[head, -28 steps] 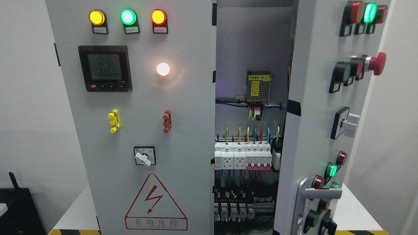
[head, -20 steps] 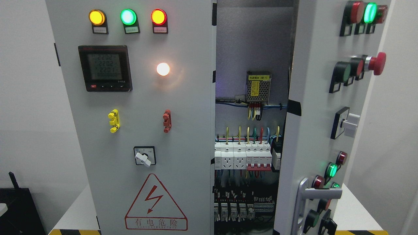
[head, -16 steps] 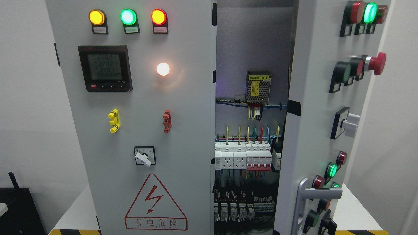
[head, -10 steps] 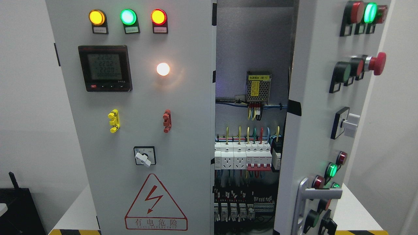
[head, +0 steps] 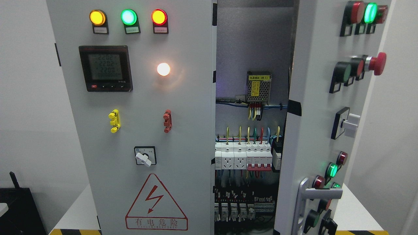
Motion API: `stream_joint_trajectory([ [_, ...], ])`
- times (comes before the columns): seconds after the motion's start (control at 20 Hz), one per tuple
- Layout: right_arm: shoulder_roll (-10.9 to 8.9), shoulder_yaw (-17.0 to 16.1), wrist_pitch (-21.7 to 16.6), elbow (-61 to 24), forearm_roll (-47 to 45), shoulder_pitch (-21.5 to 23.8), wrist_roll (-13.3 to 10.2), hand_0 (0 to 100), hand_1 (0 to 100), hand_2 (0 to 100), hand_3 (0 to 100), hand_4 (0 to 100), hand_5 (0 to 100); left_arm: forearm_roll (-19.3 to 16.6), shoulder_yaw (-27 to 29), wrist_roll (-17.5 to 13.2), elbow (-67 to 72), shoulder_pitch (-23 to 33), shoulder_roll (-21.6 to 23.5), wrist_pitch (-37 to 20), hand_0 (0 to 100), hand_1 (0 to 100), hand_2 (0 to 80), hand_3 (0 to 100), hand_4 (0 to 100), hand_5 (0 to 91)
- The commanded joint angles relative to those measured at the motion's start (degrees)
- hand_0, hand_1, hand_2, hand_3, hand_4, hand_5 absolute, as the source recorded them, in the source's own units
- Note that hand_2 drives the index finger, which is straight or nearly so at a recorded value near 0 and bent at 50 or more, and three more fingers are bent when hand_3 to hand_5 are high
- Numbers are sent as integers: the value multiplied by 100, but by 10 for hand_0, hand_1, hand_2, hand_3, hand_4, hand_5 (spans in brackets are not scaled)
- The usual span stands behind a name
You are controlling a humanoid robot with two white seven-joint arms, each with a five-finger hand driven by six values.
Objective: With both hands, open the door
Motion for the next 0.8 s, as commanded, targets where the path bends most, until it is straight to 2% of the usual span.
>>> stream_joint_trajectory([
  [0.0, 5, 1, 3, -12, -6, 0, 2, 120, 389, 0, 0, 0, 0, 2901, 1196, -132, -5843, 1014, 2881, -140, 120, 389, 0, 0, 0, 0],
  [0.15, 5, 1, 3, 5, -6, 0, 2, 120, 389, 0, 0, 0, 0, 4485, 1266, -403, -6092, 1199, 4305, -745, 120, 389, 0, 0, 0, 0],
  [0.25, 14, 10, 3, 5, -6, 26, 2, 120, 389, 0, 0, 0, 0, 5180, 1328, -807, -6092, 1235, 5132, -1168, 120, 389, 0, 0, 0, 0],
  [0.35, 5, 10, 3, 5, -6, 105, 2, 120, 389, 0, 0, 0, 0, 5726, 1354, -1159, -6066, 1113, 5801, -1222, 120, 389, 0, 0, 0, 0],
  [0.5, 14, 10, 3, 6, 3, 141, 2, 120, 389, 0, 0, 0, 0, 6009, 1355, -1695, -6074, 499, 6084, -1196, 120, 389, 0, 0, 0, 0],
  [0.65, 14, 1, 3, 5, -6, 141, 2, 120, 389, 0, 0, 0, 0, 6176, 1241, -1907, -6232, 225, 6593, -1169, 120, 389, 0, 0, 0, 0],
  [0.7, 5, 1, 3, 5, -6, 141, 2, 120, 389, 0, 0, 0, 0, 6185, 970, -1925, -6311, -106, 6630, -1161, 120, 389, 0, 0, 0, 0],
  [0.75, 5, -8, 12, 5, -15, 141, 2, 120, 389, 0, 0, 0, 0, 6186, 254, -1934, -6390, -797, 6674, -1152, 120, 389, 0, 0, 0, 0],
])
